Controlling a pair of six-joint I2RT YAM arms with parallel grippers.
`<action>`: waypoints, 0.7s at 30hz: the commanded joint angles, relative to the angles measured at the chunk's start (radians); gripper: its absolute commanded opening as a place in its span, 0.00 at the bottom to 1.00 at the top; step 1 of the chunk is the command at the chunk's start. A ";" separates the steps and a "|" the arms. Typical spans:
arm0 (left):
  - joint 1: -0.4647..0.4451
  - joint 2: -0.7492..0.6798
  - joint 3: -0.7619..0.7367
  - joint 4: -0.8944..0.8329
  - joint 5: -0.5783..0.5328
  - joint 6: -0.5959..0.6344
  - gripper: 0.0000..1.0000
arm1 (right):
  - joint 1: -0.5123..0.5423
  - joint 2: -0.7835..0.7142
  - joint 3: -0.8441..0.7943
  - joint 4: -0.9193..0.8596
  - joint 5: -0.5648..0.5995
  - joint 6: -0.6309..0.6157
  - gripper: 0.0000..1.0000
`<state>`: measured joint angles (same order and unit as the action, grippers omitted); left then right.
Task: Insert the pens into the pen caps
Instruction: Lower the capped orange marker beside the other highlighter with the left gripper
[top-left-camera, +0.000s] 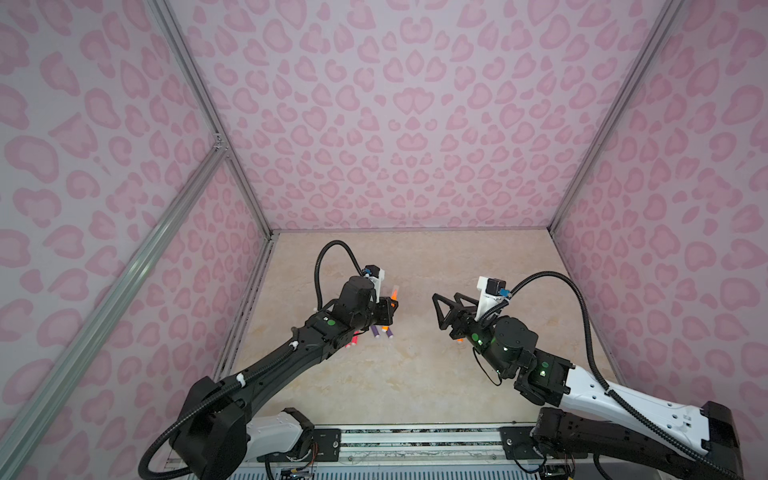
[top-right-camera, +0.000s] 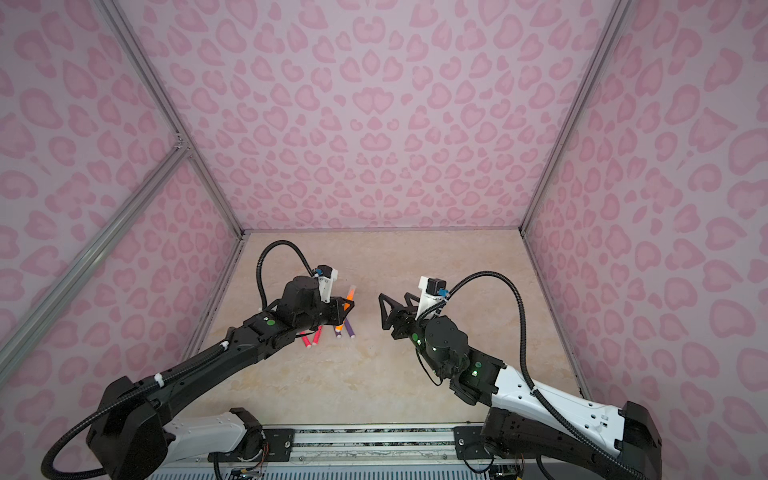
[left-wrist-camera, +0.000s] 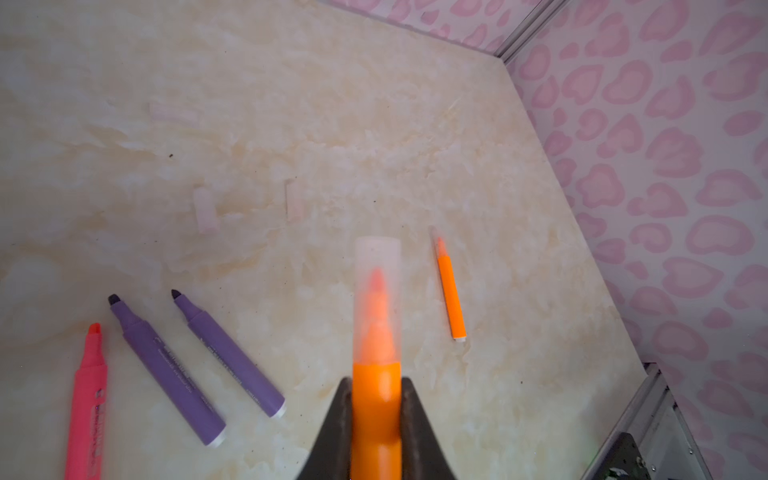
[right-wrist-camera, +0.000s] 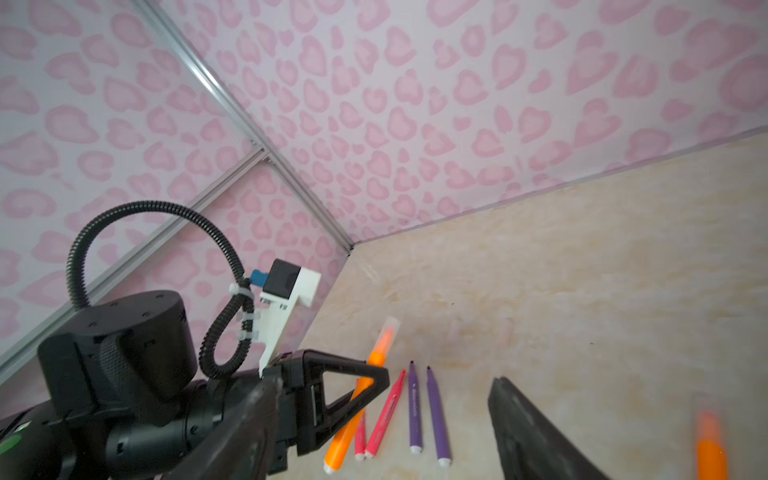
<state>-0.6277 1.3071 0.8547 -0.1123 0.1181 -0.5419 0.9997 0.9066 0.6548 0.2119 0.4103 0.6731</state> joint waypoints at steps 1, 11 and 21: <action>-0.014 0.102 0.045 -0.009 -0.057 -0.046 0.04 | -0.037 -0.042 -0.023 -0.105 0.104 0.034 0.81; -0.140 0.598 0.464 -0.155 -0.156 -0.212 0.03 | -0.104 -0.027 0.111 -0.467 0.340 0.242 0.99; -0.210 0.782 0.633 -0.171 -0.091 -0.251 0.03 | -0.128 0.043 0.169 -0.567 0.368 0.353 0.99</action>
<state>-0.8169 2.0602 1.4685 -0.2623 0.0006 -0.7666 0.8722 0.9451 0.8223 -0.2970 0.7322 0.9463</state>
